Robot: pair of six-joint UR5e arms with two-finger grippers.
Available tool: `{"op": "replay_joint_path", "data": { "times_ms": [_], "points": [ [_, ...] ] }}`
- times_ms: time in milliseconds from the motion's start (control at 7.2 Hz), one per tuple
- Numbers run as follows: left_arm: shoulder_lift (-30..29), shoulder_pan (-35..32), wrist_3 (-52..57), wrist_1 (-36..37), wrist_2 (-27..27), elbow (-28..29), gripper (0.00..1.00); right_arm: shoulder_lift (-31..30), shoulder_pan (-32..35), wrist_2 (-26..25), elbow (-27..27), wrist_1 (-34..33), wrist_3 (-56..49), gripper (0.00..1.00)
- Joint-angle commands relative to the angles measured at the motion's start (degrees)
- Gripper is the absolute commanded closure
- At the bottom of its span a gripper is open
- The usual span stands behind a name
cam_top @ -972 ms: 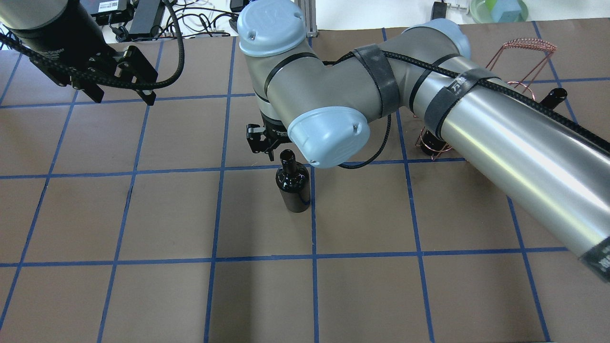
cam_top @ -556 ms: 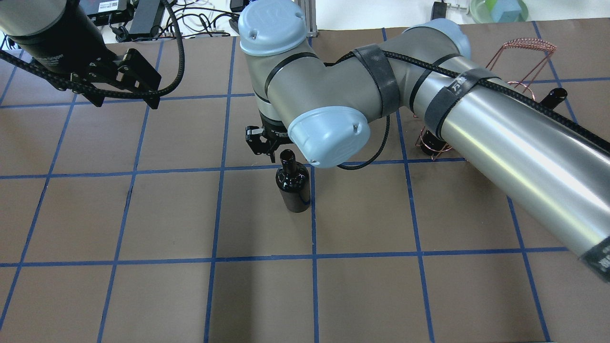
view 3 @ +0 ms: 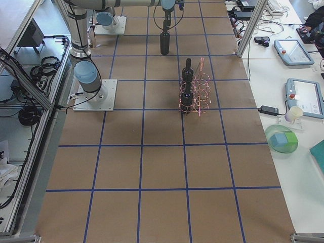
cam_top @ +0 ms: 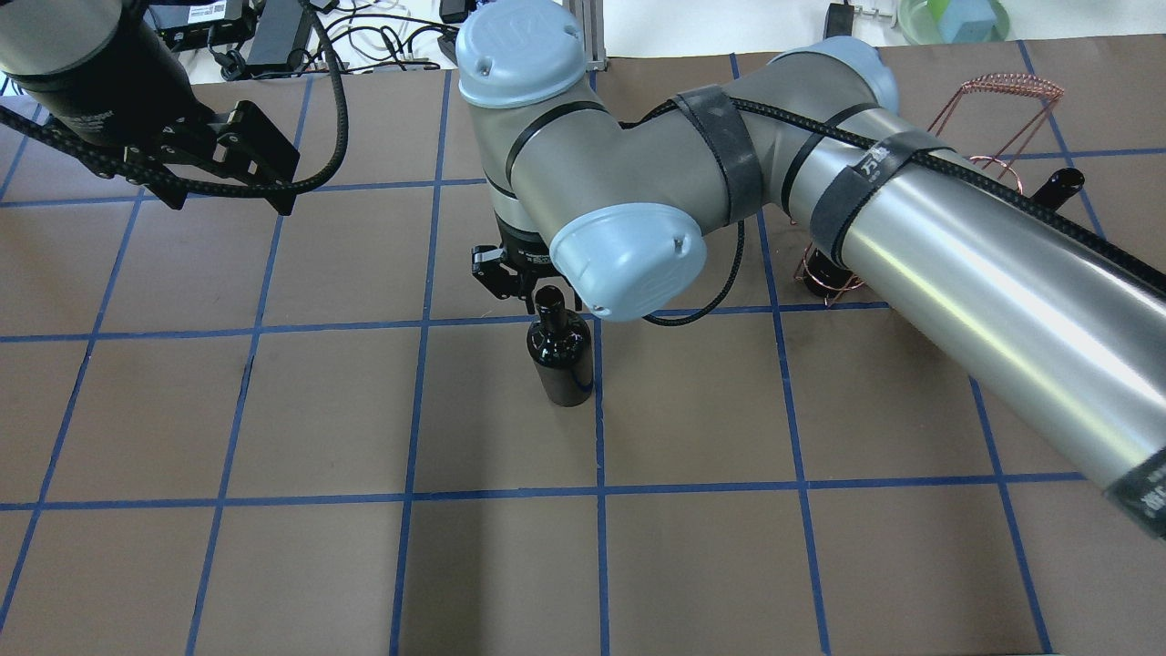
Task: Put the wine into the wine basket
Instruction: 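Lower the right gripper over the bottle neck and close on it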
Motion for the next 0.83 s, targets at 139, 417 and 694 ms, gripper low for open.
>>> {"op": "replay_joint_path", "data": {
  "times_ms": [139, 417, 694],
  "points": [
    [0.3, 0.0, -0.3, -0.1, 0.0, -0.1, 0.0, 0.0, 0.0, 0.8, 0.0, 0.5, -1.5, 1.0],
    [0.4, 0.1, -0.2, 0.2, -0.1, -0.6, 0.0, 0.1, -0.7, 3.7, -0.1, 0.3, -2.5, 0.93],
    [0.4, 0.1, -0.2, 0.2, -0.2, -0.6, 0.0, 0.2, -1.2, 4.4, 0.0, 0.3, -4.1, 0.12]
  ]
}}
